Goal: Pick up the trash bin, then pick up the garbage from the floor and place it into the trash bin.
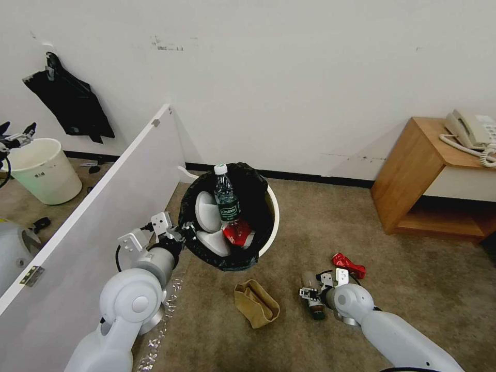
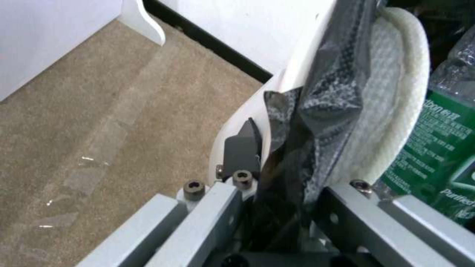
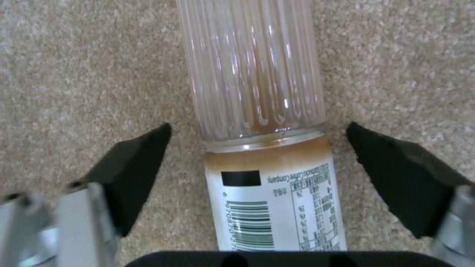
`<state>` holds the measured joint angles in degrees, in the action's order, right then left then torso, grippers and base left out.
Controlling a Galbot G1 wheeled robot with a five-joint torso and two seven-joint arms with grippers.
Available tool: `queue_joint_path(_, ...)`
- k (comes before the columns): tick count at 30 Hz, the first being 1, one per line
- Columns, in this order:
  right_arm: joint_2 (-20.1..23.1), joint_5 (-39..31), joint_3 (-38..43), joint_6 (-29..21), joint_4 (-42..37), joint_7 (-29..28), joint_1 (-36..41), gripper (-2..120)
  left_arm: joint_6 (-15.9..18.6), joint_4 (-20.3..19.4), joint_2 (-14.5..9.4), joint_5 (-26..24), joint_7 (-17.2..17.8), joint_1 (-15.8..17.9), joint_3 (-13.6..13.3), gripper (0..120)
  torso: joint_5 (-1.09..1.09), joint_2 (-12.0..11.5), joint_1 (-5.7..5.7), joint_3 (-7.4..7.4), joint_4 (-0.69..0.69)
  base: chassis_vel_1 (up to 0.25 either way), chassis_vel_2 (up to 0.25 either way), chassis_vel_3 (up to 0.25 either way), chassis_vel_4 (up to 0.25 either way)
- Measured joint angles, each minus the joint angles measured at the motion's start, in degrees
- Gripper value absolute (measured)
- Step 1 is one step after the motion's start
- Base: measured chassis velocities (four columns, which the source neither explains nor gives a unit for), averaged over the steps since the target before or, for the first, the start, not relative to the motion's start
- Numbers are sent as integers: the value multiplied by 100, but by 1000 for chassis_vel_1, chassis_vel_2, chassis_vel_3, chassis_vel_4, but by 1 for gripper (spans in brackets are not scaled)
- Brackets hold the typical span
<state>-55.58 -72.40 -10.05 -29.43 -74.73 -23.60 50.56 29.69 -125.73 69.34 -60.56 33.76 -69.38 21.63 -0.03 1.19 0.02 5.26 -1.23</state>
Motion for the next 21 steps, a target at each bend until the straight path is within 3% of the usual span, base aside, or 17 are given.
queue_joint_path(5,10,21,12,12,0,2,20,70,0,25,18,10,-8,12,1,1,-7,3,0,-2,-5,0,0,0,0)
queue_joint_path(7,20,24,21,16,-2,2,31,58,0,46,32,16,-11,23,1,1,-7,3,0,-2,-6,0,0,0,0)
queue_joint_path(11,27,26,28,18,2,4,37,50,0,60,46,30,-14,28,1,1,-6,3,0,-2,-4,0,0,0,0)
queue_joint_path(13,29,27,29,27,19,37,41,41,-1,69,62,35,-20,28,1,1,0,3,-1,-1,0,0,0,0,0)
queue_joint_path(21,18,41,30,30,58,82,34,35,0,72,58,40,-22,23,3,1,0,2,-1,-1,0,0,0,0,0)
